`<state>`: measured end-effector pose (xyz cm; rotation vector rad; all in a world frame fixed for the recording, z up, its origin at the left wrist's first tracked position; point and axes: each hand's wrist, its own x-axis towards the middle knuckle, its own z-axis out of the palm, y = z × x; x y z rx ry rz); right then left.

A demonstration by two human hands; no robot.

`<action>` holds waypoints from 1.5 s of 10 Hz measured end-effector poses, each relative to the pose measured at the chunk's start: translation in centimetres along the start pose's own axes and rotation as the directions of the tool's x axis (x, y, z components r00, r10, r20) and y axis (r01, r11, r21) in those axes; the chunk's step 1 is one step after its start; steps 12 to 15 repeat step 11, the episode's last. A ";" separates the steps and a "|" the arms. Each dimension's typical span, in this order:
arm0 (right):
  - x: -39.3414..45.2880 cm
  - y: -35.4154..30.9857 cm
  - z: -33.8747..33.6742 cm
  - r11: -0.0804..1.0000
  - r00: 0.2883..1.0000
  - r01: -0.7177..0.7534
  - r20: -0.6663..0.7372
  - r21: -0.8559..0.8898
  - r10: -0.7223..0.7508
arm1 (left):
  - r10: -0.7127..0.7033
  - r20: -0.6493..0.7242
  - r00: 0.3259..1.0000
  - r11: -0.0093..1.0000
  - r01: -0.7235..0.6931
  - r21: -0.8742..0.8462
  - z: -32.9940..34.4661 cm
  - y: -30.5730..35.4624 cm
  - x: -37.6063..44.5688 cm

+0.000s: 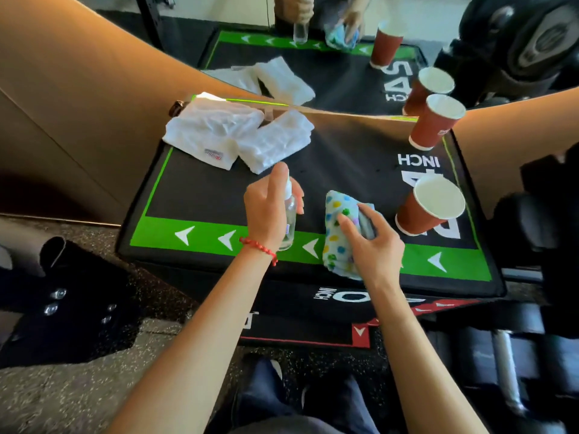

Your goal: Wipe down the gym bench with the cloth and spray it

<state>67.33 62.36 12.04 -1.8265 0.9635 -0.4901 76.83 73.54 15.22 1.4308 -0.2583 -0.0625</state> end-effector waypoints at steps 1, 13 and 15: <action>1.0 -0.2 0.3 0.998 1.000 0.018 0.019 -0.063 -0.017 | 0.017 0.021 1.000 0.999 -0.017 -0.038 0.6 -0.7 1.2; -0.4 2.1 -1.4 0.703 0.848 0.460 0.035 -0.542 -0.528 | 0.007 -0.065 0.998 0.996 -0.001 0.087 -0.8 -0.7 -2.6; -0.4 2.1 -1.4 0.703 0.848 0.460 0.035 -0.542 -0.528 | 0.007 -0.065 0.998 0.996 -0.001 0.087 -0.8 -0.7 -2.6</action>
